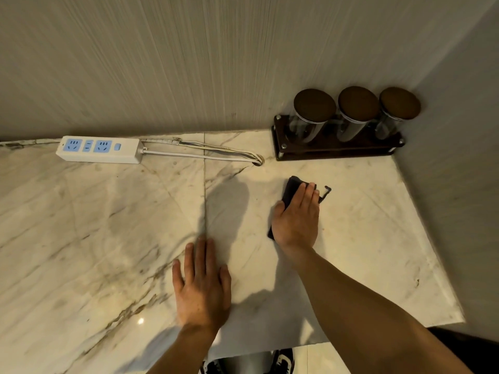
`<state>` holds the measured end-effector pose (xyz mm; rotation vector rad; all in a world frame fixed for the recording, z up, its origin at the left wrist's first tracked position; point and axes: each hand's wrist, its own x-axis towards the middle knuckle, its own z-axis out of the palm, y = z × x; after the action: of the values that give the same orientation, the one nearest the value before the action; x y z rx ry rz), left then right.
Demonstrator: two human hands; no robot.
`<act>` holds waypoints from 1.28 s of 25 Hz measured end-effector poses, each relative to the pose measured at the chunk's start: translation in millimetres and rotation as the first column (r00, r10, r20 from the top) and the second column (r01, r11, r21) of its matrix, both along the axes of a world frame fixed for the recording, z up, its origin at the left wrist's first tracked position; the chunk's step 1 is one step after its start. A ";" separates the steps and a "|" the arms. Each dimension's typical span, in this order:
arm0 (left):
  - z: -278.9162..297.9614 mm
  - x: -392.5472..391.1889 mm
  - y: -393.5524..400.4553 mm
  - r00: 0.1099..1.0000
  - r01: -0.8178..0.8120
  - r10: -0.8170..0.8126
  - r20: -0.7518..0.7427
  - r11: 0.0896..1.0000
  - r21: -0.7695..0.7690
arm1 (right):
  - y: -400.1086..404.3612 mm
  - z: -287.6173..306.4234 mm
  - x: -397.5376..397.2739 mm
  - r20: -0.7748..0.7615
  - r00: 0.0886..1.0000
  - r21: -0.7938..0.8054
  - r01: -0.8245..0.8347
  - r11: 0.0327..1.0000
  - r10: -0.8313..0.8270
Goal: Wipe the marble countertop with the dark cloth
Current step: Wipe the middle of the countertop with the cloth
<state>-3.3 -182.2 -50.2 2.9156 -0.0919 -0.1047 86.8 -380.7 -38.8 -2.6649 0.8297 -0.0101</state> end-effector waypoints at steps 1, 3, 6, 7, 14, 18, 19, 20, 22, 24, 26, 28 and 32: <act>0.0 0.2 0.3 1.000 0.000 0.000 0.006 1.000 -0.002 | 2.2 -0.5 -5.8 -0.004 1.000 -0.001 0.001 1.000 -0.001; 1.1 -0.3 0.2 1.000 0.001 -0.001 0.009 1.000 0.000 | 5.8 -1.5 -19.6 -0.011 1.000 -0.007 0.010 1.000 -0.010; 3.4 -0.4 -0.6 1.000 0.000 0.000 -0.002 1.000 0.013 | 10.4 -2.4 -41.2 -0.017 1.000 0.008 0.018 1.000 -0.017; 3.7 -0.4 -0.9 1.000 -0.002 0.002 -0.008 1.000 0.019 | 12.0 -2.5 -48.6 -0.016 1.000 0.012 0.016 1.000 -0.016; 1.8 -0.6 0.4 1.000 0.001 0.000 -0.029 1.000 0.014 | 24.8 -1.5 -99.0 0.038 0.999 0.030 0.008 1.000 -0.010; 2.5 -0.2 -0.5 0.999 -0.006 0.005 -0.034 1.000 -0.012 | 30.8 -4.7 -122.5 0.049 0.999 -0.003 0.006 1.000 -0.005; 2.6 -1.0 -0.4 0.999 -0.006 0.005 -0.034 1.000 -0.022 | 31.6 -5.2 -127.9 0.044 0.999 -0.008 -0.004 1.000 0.004; 2.7 -2.0 -0.3 0.999 -0.002 0.002 -0.033 1.000 -0.030 | 32.1 -5.3 -133.0 0.041 0.999 -0.015 -0.014 1.000 0.014; 3.2 -3.0 0.2 0.999 0.010 -0.011 -0.037 0.999 -0.037 | 31.9 -5.4 -143.1 0.037 0.999 -0.021 -0.037 0.999 0.038; 4.6 -2.4 1.0 0.999 0.007 -0.009 -0.048 0.999 -0.052 | 31.5 -6.1 -153.4 0.029 0.997 -0.013 -0.073 0.997 0.074; 8.0 0.0 0.3 0.998 -0.019 0.013 -0.056 0.995 -0.096 | 30.7 -5.7 -162.1 0.021 0.994 -0.019 -0.109 0.994 0.109; 12.8 1.4 -6.0 0.998 -0.053 0.048 -0.039 0.987 -0.150 | 28.0 -4.1 -169.5 0.017 0.990 -0.045 -0.140 0.989 0.141; 16.7 -4.5 -31.3 0.999 -0.039 0.041 0.004 0.979 -0.200 | 15.6 -1.9 -180.8 0.005 0.970 -0.078 -0.242 0.967 0.243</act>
<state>-7.8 -213.5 -33.5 2.7154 -0.0425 -0.0723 -94.0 -365.1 -40.7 -2.8177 0.5031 -0.0014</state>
